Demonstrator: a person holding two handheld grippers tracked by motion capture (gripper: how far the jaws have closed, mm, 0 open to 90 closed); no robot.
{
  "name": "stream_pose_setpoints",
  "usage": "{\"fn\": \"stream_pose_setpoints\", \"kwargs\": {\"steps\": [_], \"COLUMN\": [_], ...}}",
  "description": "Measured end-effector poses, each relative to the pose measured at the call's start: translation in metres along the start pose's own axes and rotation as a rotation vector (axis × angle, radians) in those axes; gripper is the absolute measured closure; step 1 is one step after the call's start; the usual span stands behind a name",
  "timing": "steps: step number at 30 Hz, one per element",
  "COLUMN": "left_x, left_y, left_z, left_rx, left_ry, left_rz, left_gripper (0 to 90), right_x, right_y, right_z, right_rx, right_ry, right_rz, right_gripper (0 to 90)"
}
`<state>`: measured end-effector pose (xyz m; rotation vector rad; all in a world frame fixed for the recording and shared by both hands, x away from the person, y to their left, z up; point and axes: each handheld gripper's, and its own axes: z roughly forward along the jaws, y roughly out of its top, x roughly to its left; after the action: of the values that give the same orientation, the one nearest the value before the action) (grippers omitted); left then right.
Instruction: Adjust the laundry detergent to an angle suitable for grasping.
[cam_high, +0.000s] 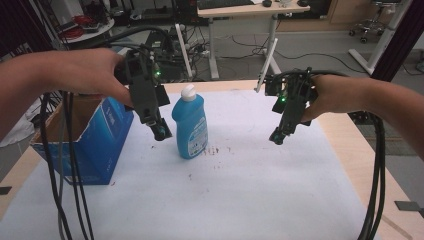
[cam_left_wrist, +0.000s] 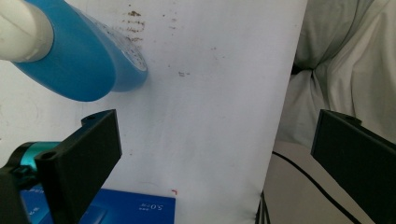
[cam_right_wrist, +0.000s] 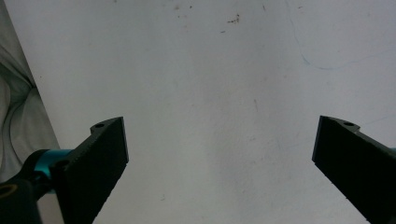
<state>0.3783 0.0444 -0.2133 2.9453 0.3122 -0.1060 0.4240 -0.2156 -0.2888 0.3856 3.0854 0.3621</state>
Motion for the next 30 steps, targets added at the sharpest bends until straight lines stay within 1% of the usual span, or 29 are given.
{"fn": "stream_pose_setpoints", "kwargs": {"steps": [8,13,17,20,25,26,27,28,30], "left_x": [0.0006,-0.0008,-0.0017,-0.0025,-0.0041,-0.0047,-0.0049,-0.0047,-0.0042], "left_y": [-0.0013,-0.0015,-0.0018,-0.0017,-0.0009,-0.0006,-0.0006,-0.0007,-0.0013], "left_z": [-0.0022,-0.0023,-0.003,-0.003,-0.0029,-0.0031,-0.0033,-0.0033,-0.0029], "left_rx": [-0.006,-0.005,-0.007,-0.003,-0.004,-0.003,-0.002,0.0,-0.001], "left_ry": [0.007,0.01,0.015,0.014,0.016,0.018,0.022,0.023,0.026], "left_rz": [-0.008,-0.011,-0.012,-0.02,-0.022,-0.021,-0.021,-0.019,-0.025], "left_gripper": [1.7,1.7,1.7,1.7,1.7,1.7,1.7,1.7,1.7], "right_x": [0.0008,0.0012,0.0015,0.0023,0.003,0.0031,0.0037,0.0028,0.0032], "right_y": [-0.0005,-0.0002,-0.0006,-0.0013,-0.002,-0.0019,-0.0017,-0.0014,-0.0009], "right_z": [-0.0009,-0.0017,-0.0014,-0.0024,-0.0032,-0.0028,-0.003,-0.0027,-0.0029], "right_rx": [0.001,-0.007,-0.001,-0.004,-0.011,-0.009,-0.005,-0.01,-0.013], "right_ry": [0.001,0.003,0.003,0.0,-0.002,-0.004,-0.002,-0.004,-0.004], "right_rz": [0.005,-0.001,0.0,-0.001,0.005,-0.005,0.0,-0.009,-0.004], "right_gripper": [2.6,2.6,2.6,2.6,2.6,2.6,2.6,2.6,2.6]}}
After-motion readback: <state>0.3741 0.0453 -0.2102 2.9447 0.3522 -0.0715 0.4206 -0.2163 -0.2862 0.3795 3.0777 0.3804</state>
